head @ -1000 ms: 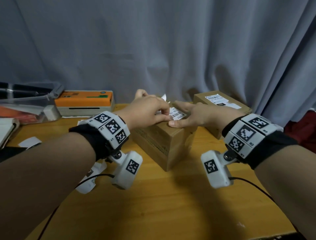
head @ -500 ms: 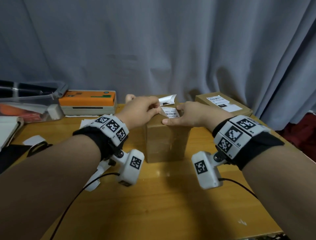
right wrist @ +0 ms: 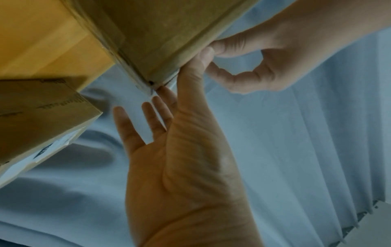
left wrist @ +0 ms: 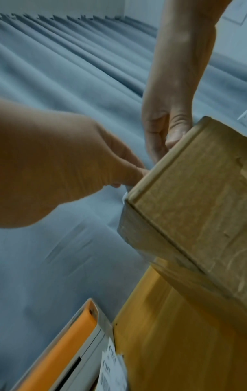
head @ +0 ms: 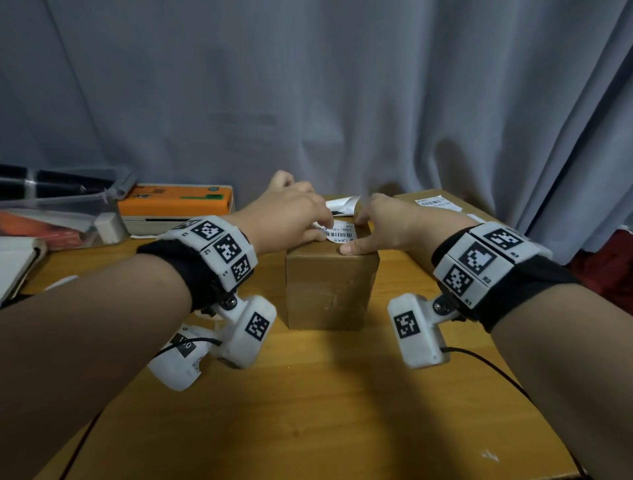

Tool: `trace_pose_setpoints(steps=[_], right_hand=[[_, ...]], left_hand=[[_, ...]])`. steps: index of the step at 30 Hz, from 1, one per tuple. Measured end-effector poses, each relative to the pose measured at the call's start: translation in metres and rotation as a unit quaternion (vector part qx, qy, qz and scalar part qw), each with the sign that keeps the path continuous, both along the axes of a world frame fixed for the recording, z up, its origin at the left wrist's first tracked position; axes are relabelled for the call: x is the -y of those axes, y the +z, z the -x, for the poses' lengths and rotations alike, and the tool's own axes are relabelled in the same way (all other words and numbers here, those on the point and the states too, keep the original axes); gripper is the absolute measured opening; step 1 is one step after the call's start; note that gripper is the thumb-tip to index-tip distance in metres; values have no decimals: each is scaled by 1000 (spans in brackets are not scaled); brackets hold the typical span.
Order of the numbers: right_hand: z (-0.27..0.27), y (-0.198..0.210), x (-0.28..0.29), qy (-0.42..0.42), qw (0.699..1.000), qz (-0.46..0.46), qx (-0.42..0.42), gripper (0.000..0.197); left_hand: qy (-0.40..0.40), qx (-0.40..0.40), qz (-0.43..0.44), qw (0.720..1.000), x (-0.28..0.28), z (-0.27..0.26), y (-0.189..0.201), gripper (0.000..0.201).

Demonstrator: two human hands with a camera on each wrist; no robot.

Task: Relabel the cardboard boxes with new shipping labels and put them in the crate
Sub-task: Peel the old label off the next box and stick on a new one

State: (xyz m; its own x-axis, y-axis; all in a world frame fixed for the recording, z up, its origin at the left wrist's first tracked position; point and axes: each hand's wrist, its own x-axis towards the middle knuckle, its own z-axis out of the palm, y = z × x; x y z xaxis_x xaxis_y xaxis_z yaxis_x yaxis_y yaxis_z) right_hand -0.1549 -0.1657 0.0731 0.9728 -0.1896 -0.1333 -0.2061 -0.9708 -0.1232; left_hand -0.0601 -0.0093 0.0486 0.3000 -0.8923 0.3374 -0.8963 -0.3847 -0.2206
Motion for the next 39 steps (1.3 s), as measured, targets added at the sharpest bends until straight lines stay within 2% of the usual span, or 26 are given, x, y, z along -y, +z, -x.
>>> trace_pose_setpoints(steps=[2, 4, 9, 15, 26, 33, 39], right_hand=[[-1, -1, 0, 2, 1000, 1, -4, 73], [0, -2, 1, 7, 1000, 4, -7, 73], [2, -5, 4, 16, 1000, 3, 3, 73], [4, -6, 4, 16, 1000, -4, 11, 73], [8, -8, 4, 22, 999, -11, 24, 68], [9, -10, 6, 27, 999, -20, 32, 66], [4, -11, 10, 13, 990, -61, 126, 53]], left_hand=[[-17, 35, -12, 999, 4, 2, 2, 22], [-11, 31, -12, 999, 7, 1, 2, 24], [47, -92, 35, 994, 10, -6, 0, 18], [88, -147, 58, 983, 18, -9, 3, 17], [157, -178, 72, 969, 28, -8, 6, 16], [159, -186, 88, 966, 31, -9, 5, 16], [128, -161, 137, 969, 17, -7, 7, 13]])
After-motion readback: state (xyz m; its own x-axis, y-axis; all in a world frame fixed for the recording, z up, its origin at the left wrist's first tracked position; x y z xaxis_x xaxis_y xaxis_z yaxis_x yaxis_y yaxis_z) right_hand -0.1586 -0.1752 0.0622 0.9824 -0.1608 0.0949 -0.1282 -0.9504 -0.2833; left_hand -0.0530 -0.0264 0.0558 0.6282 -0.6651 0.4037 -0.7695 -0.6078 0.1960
